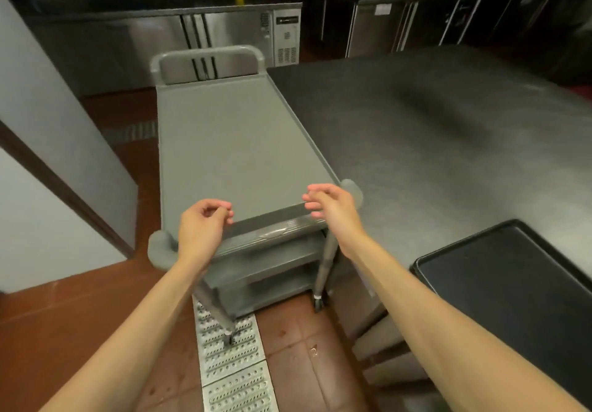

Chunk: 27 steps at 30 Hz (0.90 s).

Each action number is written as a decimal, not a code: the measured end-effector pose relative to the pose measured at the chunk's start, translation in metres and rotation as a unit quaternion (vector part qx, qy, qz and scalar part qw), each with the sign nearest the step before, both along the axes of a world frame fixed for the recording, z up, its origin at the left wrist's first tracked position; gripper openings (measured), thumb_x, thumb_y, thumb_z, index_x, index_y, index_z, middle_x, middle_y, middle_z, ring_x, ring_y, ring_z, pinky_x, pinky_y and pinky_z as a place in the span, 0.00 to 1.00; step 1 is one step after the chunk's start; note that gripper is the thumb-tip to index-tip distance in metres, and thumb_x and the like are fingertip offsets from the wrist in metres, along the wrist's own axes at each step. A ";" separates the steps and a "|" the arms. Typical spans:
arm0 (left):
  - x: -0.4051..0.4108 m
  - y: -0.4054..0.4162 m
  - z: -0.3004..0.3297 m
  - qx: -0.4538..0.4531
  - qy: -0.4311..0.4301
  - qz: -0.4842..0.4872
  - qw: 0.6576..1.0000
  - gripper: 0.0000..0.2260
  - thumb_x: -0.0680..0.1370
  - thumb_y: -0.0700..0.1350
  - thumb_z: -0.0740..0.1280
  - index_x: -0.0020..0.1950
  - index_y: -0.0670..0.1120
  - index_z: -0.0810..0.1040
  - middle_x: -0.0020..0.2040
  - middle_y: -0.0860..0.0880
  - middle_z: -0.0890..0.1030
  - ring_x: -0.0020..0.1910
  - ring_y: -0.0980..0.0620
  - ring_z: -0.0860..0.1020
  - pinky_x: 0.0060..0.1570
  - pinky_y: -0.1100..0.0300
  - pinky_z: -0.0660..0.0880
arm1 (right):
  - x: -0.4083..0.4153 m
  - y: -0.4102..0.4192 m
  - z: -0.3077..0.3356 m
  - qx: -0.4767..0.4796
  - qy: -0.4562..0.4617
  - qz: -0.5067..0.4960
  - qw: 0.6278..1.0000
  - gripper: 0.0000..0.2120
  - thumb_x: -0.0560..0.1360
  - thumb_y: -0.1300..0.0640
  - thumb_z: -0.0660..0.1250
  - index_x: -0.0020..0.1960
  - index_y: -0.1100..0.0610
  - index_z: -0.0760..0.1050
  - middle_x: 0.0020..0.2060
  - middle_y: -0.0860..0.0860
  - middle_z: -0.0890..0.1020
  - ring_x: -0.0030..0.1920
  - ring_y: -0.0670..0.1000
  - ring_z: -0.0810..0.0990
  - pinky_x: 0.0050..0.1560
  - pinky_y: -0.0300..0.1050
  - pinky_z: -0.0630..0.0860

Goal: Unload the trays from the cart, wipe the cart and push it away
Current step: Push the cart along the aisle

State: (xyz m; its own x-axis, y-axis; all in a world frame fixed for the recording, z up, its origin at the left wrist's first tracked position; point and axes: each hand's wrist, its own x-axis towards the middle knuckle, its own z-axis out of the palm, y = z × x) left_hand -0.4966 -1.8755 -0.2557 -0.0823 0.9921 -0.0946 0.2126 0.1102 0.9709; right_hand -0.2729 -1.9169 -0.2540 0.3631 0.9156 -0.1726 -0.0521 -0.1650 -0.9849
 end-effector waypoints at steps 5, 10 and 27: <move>-0.023 0.024 -0.044 -0.030 0.369 -0.037 0.928 0.11 0.78 0.49 0.62 0.46 0.45 0.80 0.49 0.38 0.83 0.53 0.37 0.79 0.50 0.50 0.73 | 0.033 0.039 -0.045 -0.071 -0.397 0.115 0.908 0.13 0.78 0.48 0.64 0.54 0.54 0.82 0.48 0.53 0.85 0.54 0.55 0.81 0.60 0.50 0.73; -0.029 0.022 -0.073 -0.051 0.574 -0.141 0.805 0.23 0.79 0.54 0.47 0.54 0.43 0.78 0.54 0.38 0.82 0.54 0.37 0.79 0.48 0.50 0.73 | 0.043 0.045 -0.059 -0.120 -0.645 0.214 0.724 0.27 0.82 0.46 0.46 0.50 0.57 0.82 0.51 0.57 0.84 0.56 0.58 0.76 0.60 0.53 0.64; -0.018 0.029 -0.077 -0.010 0.634 -0.146 0.759 0.23 0.79 0.54 0.47 0.46 0.43 0.77 0.53 0.34 0.81 0.51 0.36 0.79 0.42 0.51 0.66 | 0.028 0.060 -0.068 -0.091 -0.681 0.222 0.692 0.23 0.80 0.52 0.49 0.47 0.59 0.81 0.48 0.60 0.84 0.50 0.61 0.81 0.45 0.49 0.66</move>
State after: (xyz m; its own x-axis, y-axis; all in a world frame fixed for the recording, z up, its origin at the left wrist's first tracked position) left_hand -0.5143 -1.8464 -0.3330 0.1036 0.9851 -0.1374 0.9933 -0.1095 -0.0361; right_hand -0.2452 -1.8572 -0.3223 -0.0080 0.9971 -0.0754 0.9995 0.0057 -0.0309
